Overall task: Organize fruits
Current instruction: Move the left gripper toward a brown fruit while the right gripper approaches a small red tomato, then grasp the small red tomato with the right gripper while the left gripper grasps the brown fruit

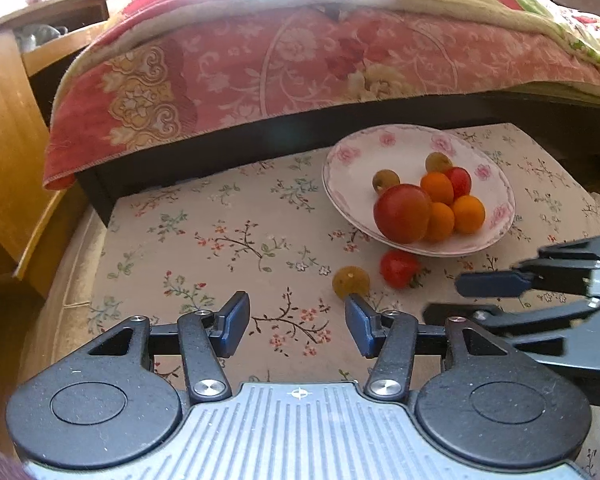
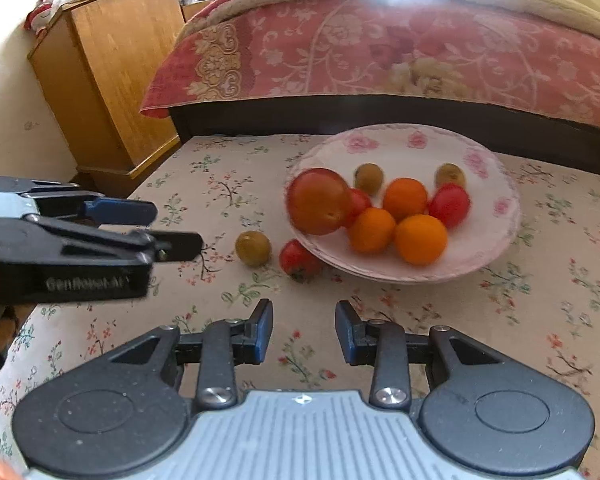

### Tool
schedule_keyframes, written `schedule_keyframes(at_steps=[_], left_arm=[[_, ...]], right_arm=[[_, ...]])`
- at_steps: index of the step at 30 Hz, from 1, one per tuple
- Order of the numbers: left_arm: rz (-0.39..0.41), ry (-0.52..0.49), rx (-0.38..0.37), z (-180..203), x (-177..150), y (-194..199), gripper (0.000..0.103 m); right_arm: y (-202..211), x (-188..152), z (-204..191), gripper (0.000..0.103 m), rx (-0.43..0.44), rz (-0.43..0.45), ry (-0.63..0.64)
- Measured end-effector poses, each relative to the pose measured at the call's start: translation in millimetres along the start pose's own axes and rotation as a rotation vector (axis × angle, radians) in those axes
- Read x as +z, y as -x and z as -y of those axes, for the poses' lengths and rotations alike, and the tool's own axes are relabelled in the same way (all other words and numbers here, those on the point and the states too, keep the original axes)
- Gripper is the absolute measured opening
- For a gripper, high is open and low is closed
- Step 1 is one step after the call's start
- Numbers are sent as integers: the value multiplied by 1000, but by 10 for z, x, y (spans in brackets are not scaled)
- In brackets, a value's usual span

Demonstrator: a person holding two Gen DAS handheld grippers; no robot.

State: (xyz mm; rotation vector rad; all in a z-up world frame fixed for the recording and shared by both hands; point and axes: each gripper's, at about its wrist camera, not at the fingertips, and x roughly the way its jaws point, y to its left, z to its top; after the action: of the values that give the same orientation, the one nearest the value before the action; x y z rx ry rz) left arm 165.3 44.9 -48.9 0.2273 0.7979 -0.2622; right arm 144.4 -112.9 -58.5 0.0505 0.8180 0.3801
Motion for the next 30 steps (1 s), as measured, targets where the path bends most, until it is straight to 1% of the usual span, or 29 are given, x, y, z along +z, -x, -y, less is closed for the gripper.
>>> schedule_keyframes(at_steps=[8, 12, 17, 18, 19, 24, 30], left_arm=[[-9, -7, 9, -32, -40, -10, 61], [-11, -3, 8, -54, -53, -12, 61], [-17, -5, 13, -59, -65, -31, 61], [-18, -6, 12, -56, -65, -36, 61], [-18, -10, 13, -49, -63, -37, 61], [-20, -15, 14, -35, -54, -45, 62], [-26, -33, 2, 32, -45, -75, 62]], right_arm=[[-173, 91, -51, 38, -29, 48, -51], [-261, 110, -75, 38, -42, 55, -78], [-306, 112, -114, 38, -54, 68, -70], [-305, 113, -116, 36, -56, 67, -65], [-298, 115, -118, 31, -56, 66, -59], [-246, 115, -104, 30, -36, 61, -53], [-94, 24, -61, 30, -14, 42, -26]])
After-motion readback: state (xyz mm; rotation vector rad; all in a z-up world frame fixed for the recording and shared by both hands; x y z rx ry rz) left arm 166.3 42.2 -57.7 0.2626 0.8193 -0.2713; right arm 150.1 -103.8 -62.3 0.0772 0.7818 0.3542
